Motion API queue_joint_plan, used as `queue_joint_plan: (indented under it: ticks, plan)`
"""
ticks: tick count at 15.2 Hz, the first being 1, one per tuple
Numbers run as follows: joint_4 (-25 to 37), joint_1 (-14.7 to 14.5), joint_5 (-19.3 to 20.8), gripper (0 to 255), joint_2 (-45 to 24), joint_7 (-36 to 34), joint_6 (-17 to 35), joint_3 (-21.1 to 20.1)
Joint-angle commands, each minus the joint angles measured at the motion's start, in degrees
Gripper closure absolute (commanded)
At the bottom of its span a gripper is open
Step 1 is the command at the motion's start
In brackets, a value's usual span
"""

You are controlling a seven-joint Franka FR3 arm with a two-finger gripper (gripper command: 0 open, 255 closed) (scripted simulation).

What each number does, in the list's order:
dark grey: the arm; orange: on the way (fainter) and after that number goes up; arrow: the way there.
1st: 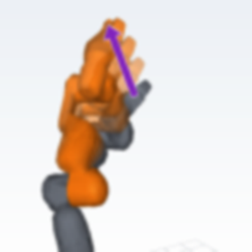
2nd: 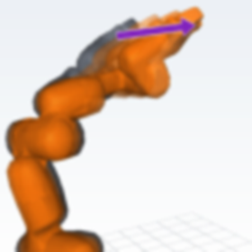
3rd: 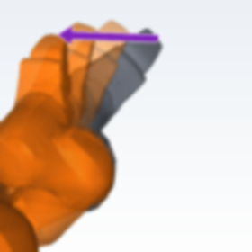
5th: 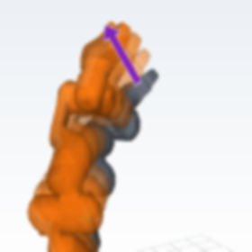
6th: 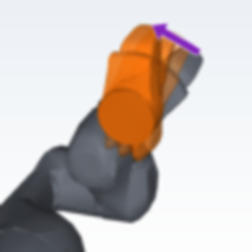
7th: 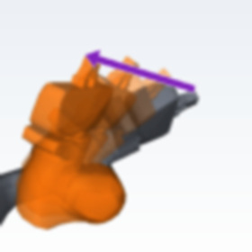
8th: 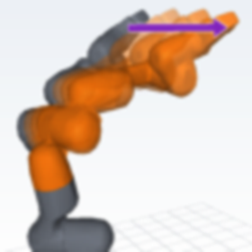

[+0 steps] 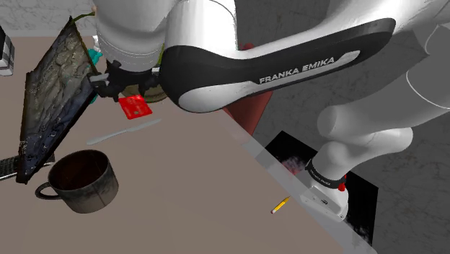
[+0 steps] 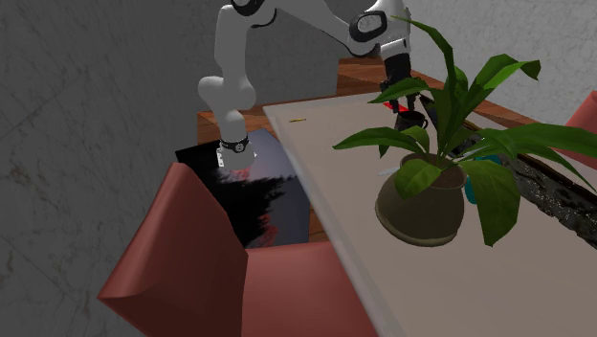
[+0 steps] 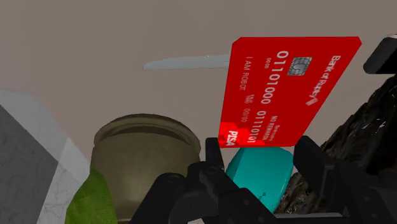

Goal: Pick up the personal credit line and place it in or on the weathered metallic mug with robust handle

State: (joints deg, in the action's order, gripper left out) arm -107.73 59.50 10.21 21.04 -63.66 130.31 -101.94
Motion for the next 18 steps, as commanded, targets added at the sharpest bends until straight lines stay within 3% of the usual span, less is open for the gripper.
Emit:
queue_joint_plan:
  ticks: [1, 7, 11, 18]
  plan:
    - [4.56, 4.45, -3.34, 255, 3.36, 0.21, -2.18, -5.19]
    - [20.4, 14.2, -10.97, 255, 13.45, 0.25, -9.79, -14.79]
    - [35.49, 21.3, -15.29, 255, 21.34, -0.64, -17.14, -19.94]
    - [30.8, 20.19, -15.54, 255, 22.22, -1.85, -12.5, -20.38]
